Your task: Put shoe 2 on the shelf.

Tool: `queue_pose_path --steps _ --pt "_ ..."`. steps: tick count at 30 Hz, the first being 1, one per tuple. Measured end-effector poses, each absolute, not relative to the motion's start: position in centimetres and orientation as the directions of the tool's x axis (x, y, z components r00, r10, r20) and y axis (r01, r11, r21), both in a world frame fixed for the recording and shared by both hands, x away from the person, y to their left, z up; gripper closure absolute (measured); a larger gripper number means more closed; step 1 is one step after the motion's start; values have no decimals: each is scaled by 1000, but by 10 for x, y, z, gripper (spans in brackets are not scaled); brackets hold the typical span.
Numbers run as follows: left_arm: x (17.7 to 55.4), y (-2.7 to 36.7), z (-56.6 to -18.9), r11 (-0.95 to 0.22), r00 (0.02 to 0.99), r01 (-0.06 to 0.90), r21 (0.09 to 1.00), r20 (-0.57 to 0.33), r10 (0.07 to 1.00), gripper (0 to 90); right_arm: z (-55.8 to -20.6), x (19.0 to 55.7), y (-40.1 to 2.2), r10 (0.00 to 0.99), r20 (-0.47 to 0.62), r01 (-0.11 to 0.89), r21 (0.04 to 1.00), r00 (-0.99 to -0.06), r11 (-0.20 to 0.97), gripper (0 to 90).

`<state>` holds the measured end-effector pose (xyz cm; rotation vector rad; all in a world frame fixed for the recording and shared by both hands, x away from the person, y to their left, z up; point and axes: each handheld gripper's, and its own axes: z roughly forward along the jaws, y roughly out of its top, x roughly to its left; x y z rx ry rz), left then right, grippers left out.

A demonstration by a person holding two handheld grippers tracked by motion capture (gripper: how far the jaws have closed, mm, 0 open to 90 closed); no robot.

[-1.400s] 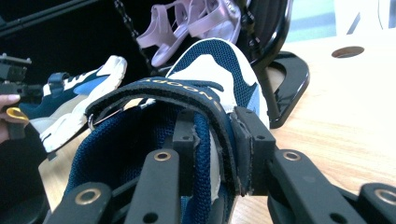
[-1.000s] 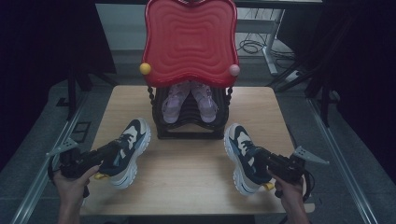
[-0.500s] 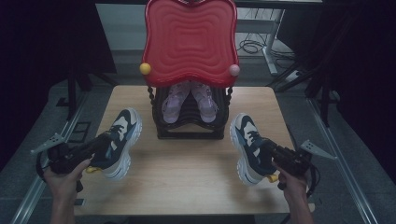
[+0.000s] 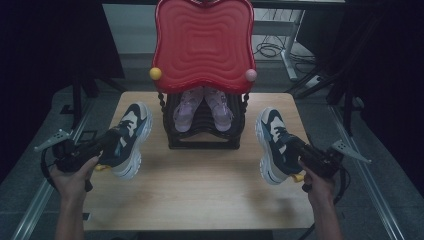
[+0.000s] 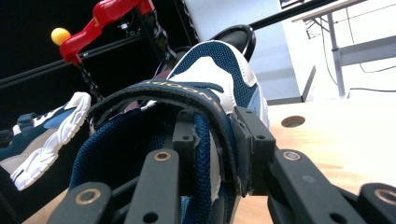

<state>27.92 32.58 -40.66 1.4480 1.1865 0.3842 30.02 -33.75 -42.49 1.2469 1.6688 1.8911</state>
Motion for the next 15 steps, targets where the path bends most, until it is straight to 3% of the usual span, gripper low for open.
queue_pose_path --steps 15 --pt "301 325 -387 217 420 410 886 -394 818 724 -404 324 -341 747 387 249 922 -541 -298 718"
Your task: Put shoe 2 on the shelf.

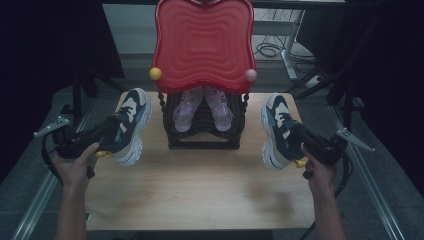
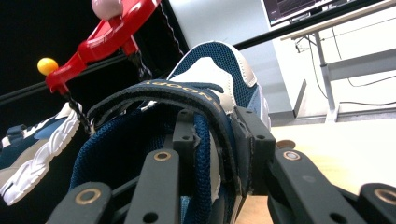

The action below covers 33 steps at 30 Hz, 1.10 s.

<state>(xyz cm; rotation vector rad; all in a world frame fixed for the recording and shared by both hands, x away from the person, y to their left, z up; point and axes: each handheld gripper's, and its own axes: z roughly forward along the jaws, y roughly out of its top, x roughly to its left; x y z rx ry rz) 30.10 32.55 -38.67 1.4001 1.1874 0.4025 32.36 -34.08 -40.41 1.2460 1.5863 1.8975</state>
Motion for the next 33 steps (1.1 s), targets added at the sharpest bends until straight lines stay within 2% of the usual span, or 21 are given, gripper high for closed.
queue_pose_path --steps 12,33 --pt "313 325 -367 259 438 375 890 -416 797 724 -378 339 -331 746 372 221 928 -553 -299 718" --pt "323 329 -329 256 440 338 906 -392 808 724 -342 350 -326 759 357 173 933 -545 -314 718"
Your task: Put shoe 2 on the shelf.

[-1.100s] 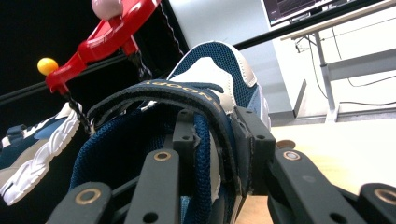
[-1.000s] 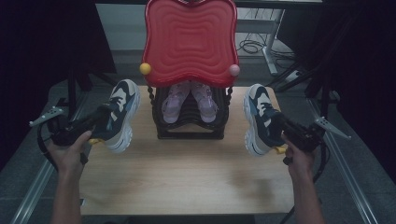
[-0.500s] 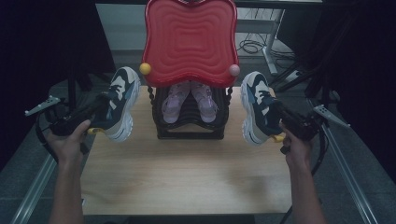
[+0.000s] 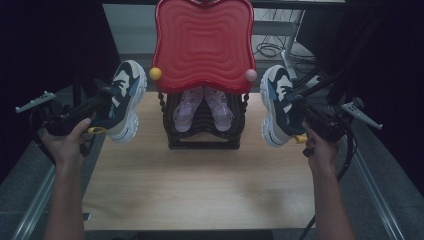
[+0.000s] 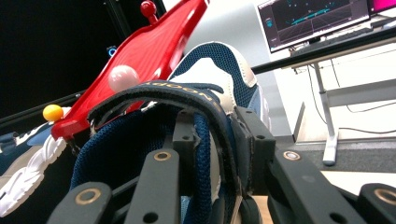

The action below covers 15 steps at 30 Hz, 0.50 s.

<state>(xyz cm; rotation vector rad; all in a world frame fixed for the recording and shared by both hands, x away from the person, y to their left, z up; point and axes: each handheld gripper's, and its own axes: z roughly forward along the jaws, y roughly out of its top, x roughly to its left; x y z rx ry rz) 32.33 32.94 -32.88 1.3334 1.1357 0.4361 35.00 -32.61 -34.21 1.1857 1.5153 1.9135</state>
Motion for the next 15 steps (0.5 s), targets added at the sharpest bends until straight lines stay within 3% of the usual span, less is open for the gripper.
queue_pose_path --steps 15 --pt "330 327 -292 248 454 294 923 -363 814 724 -293 359 -324 769 321 139 946 -553 -294 718"
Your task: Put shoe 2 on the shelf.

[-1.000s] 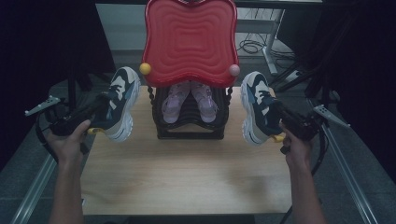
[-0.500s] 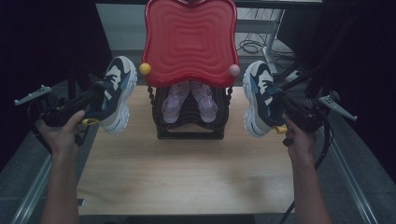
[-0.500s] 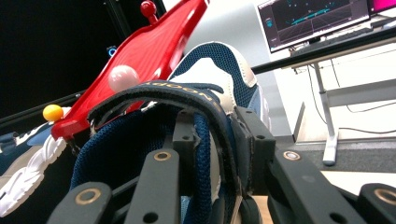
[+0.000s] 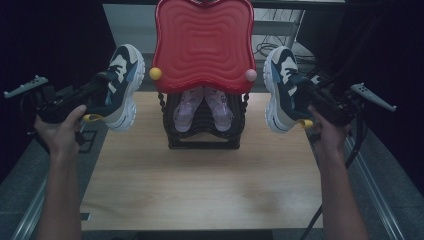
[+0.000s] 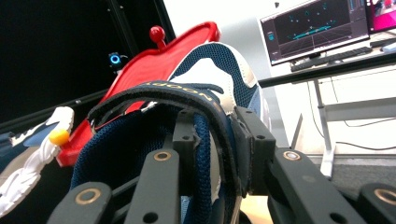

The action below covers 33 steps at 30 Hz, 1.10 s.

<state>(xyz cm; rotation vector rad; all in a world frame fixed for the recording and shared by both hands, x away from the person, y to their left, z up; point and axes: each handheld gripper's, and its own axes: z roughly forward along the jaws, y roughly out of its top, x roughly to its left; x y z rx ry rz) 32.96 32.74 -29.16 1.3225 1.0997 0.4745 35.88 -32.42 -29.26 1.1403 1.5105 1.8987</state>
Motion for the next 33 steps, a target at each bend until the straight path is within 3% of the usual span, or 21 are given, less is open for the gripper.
queue_pose_path --steps 16,33 --pt "338 325 -260 244 465 282 928 -355 811 723 -262 375 -318 737 368 158 927 -567 -341 718" --pt "347 307 -213 275 509 258 926 -372 776 724 -211 390 -287 723 350 150 932 -596 -329 718"
